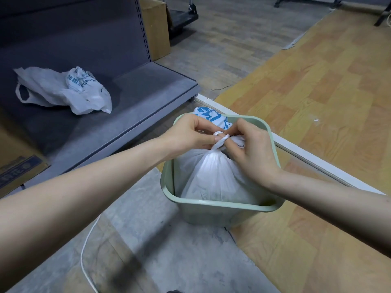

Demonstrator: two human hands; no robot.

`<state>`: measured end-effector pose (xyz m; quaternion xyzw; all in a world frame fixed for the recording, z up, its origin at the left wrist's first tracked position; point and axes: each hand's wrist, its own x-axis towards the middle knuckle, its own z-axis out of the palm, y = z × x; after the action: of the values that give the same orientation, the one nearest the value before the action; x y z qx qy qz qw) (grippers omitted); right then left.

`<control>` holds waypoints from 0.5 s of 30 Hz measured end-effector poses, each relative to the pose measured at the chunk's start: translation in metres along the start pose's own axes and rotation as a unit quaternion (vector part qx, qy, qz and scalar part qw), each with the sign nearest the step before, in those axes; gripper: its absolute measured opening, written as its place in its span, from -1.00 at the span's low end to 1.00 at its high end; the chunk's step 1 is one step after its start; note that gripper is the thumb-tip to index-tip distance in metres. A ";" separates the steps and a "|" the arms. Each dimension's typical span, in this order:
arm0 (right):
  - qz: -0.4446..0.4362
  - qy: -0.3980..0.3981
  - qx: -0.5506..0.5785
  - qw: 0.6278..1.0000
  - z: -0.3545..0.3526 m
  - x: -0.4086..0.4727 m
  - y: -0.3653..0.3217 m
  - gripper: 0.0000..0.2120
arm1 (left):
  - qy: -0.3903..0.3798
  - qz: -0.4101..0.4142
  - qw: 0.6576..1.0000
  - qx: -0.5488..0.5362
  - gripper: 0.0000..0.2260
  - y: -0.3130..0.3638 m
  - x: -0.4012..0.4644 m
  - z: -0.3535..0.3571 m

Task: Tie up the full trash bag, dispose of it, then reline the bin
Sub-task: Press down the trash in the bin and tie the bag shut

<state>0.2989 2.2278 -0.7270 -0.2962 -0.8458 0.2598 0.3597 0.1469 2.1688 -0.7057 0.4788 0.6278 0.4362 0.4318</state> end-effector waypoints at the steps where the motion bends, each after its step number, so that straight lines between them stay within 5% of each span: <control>1: 0.002 -0.004 0.006 1.000 0.000 0.001 0.000 -0.94 | 0.015 0.013 1.000 0.019 -0.86 0.000 0.000 -0.001; 10: -0.056 -0.088 0.003 0.995 -0.017 0.002 0.006 -0.89 | 0.051 0.105 0.990 0.077 -0.86 -0.007 -0.003 -0.002; 15: 0.000 -0.114 0.020 0.993 -0.018 -0.001 0.007 -0.82 | 0.052 0.109 0.986 0.119 -0.91 -0.008 -0.002 0.000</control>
<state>0.3155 2.2360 -0.7210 -0.2573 -0.8761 0.3084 0.2668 0.1456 2.1657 -0.7135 0.5685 0.6410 0.4273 0.2888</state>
